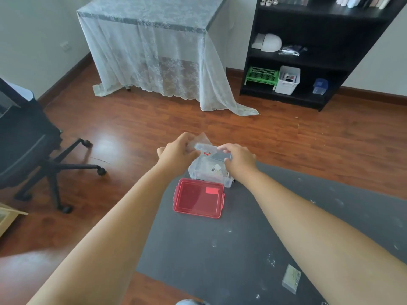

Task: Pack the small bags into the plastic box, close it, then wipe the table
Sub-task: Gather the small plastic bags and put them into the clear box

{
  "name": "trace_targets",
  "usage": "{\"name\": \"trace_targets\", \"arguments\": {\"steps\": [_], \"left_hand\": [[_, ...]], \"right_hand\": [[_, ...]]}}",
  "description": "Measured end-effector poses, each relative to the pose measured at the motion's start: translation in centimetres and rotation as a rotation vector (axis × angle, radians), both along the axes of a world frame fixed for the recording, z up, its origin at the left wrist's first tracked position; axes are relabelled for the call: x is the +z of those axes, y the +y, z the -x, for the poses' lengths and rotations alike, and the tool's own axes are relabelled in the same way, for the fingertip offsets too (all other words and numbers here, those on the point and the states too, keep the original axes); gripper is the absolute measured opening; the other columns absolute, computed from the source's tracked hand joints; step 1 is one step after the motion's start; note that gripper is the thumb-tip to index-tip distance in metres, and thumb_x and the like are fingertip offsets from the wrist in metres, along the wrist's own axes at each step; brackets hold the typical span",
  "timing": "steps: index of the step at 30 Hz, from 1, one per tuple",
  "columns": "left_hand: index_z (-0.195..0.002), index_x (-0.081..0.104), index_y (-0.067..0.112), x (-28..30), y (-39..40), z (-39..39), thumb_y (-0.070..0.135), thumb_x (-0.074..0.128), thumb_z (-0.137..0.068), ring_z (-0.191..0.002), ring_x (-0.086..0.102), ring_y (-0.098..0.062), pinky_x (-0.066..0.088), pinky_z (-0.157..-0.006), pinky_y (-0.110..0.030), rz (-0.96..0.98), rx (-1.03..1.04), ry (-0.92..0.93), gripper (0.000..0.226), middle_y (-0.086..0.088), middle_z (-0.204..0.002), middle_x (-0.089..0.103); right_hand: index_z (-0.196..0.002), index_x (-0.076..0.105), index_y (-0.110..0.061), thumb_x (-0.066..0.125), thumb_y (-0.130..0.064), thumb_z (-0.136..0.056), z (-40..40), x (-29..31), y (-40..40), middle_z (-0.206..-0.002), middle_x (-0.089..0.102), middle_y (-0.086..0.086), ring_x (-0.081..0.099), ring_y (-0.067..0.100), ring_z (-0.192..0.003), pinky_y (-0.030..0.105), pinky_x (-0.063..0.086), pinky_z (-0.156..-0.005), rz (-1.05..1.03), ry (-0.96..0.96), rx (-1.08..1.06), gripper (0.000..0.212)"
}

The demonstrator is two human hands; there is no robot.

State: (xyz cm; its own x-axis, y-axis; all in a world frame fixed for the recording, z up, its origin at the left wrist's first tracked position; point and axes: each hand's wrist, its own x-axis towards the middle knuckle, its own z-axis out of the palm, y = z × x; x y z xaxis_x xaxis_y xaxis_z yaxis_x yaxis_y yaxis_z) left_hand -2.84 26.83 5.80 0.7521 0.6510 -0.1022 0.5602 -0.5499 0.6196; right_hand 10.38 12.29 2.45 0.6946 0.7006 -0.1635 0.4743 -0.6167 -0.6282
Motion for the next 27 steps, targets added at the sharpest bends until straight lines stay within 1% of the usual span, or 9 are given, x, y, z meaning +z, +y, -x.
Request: {"name": "trace_targets", "arguments": {"steps": [3, 5, 8, 10, 14, 17, 21, 24, 27], "left_hand": [[-0.111, 0.046, 0.042, -0.6, 0.0, -1.8, 0.034, 0.055, -0.090, -0.091, 0.053, -0.005, 0.016, -0.087, -0.035, -0.066, -0.180, 0.033, 0.024, 0.023, -0.080, 0.063], [-0.107, 0.045, 0.041, -1.1, 0.0, -3.0, 0.030, 0.048, -0.093, -0.093, 0.053, -0.011, 0.014, -0.085, -0.035, -0.141, -0.289, 0.088, 0.019, 0.017, -0.085, 0.064], [-0.097, 0.042, 0.046, -1.9, -0.3, -4.2, 0.025, 0.040, -0.095, -0.094, 0.051, -0.015, 0.012, -0.081, -0.034, -0.241, -0.403, 0.155, 0.021, 0.016, -0.085, 0.065], [-0.110, 0.050, 0.044, -2.5, -0.4, -4.7, 0.025, 0.039, -0.097, -0.099, 0.049, -0.014, 0.011, -0.082, -0.034, -0.265, -0.438, 0.189, 0.026, 0.019, -0.085, 0.063], [-0.126, 0.047, 0.044, -3.9, -0.8, -4.9, 0.033, 0.033, -0.100, -0.113, 0.038, -0.017, 0.014, -0.095, -0.040, -0.290, -0.492, 0.374, 0.032, 0.013, -0.099, 0.065], [-0.130, 0.049, 0.043, -4.5, -1.4, -4.7, 0.038, 0.033, -0.100, -0.119, 0.035, -0.019, 0.017, -0.097, -0.041, -0.361, -0.498, 0.422, 0.034, 0.012, -0.122, 0.059], [-0.131, 0.052, 0.040, -4.2, -2.1, -4.1, 0.042, 0.042, -0.098, -0.117, 0.036, -0.027, 0.022, -0.098, -0.043, -0.489, -0.409, 0.314, 0.034, 0.006, -0.126, 0.049], [-0.125, 0.059, 0.035, -3.5, -3.8, -3.7, 0.030, 0.052, -0.094, -0.112, 0.039, -0.032, 0.023, -0.092, -0.043, -0.481, -0.298, 0.121, 0.032, 0.001, -0.116, 0.050], [-0.116, 0.064, 0.035, -2.8, -8.0, -3.2, 0.024, 0.058, -0.088, -0.107, 0.042, -0.030, 0.021, -0.083, -0.037, -0.407, -0.343, -0.006, 0.031, 0.004, -0.110, 0.054]], "right_hand": [[-0.112, 0.063, -0.030, 0.043, 0.004, -0.083, -0.4, -0.2, -2.0, -0.104, 0.059, -0.009, 0.051, 0.024, -0.110, 0.041, 0.040, -0.096, -0.155, 0.025, -0.132, 0.049], [-0.113, 0.062, -0.030, 0.043, 0.002, -0.085, -0.5, -0.4, -3.4, -0.102, 0.060, -0.011, 0.049, 0.023, -0.108, 0.042, 0.046, -0.090, -0.158, 0.074, -0.157, 0.046], [-0.115, 0.058, -0.036, 0.044, -0.004, -0.087, -0.6, -1.0, -5.1, -0.105, 0.060, -0.015, 0.047, 0.016, -0.109, 0.026, 0.042, -0.073, -0.125, 0.166, -0.135, 0.045], [-0.114, 0.057, -0.038, 0.044, -0.006, -0.087, -0.5, -1.3, -5.9, -0.106, 0.060, -0.016, 0.046, 0.012, -0.104, 0.019, 0.038, -0.063, -0.114, 0.207, -0.137, 0.044], [-0.116, 0.056, -0.038, 0.042, -0.008, -0.089, -0.2, -1.6, -7.3, -0.114, 0.059, -0.006, 0.052, 0.011, -0.095, 0.020, 0.042, -0.061, -0.148, 0.258, -0.200, 0.043], [-0.117, 0.057, -0.036, 0.043, -0.009, -0.090, -0.3, -1.7, -8.7, -0.113, 0.059, -0.004, 0.055, 0.011, -0.092, 0.018, 0.042, -0.059, -0.169, 0.258, -0.282, 0.040], [-0.116, 0.058, -0.035, 0.045, -0.010, -0.091, -0.9, -1.9, -11.9, -0.110, 0.059, -0.007, 0.054, 0.004, -0.089, 0.017, 0.040, -0.060, -0.177, 0.241, -0.366, 0.038], [-0.114, 0.059, -0.036, 0.047, -0.011, -0.091, -1.6, -2.0, -15.3, -0.107, 0.061, -0.010, 0.055, 0.001, -0.085, 0.017, 0.041, -0.060, -0.188, 0.219, -0.453, 0.036], [-0.111, 0.059, -0.038, 0.051, -0.013, -0.090, -2.2, -2.2, -19.6, -0.104, 0.062, -0.011, 0.058, 0.006, -0.083, 0.014, 0.042, -0.054, -0.143, 0.220, -0.503, 0.033]]}}
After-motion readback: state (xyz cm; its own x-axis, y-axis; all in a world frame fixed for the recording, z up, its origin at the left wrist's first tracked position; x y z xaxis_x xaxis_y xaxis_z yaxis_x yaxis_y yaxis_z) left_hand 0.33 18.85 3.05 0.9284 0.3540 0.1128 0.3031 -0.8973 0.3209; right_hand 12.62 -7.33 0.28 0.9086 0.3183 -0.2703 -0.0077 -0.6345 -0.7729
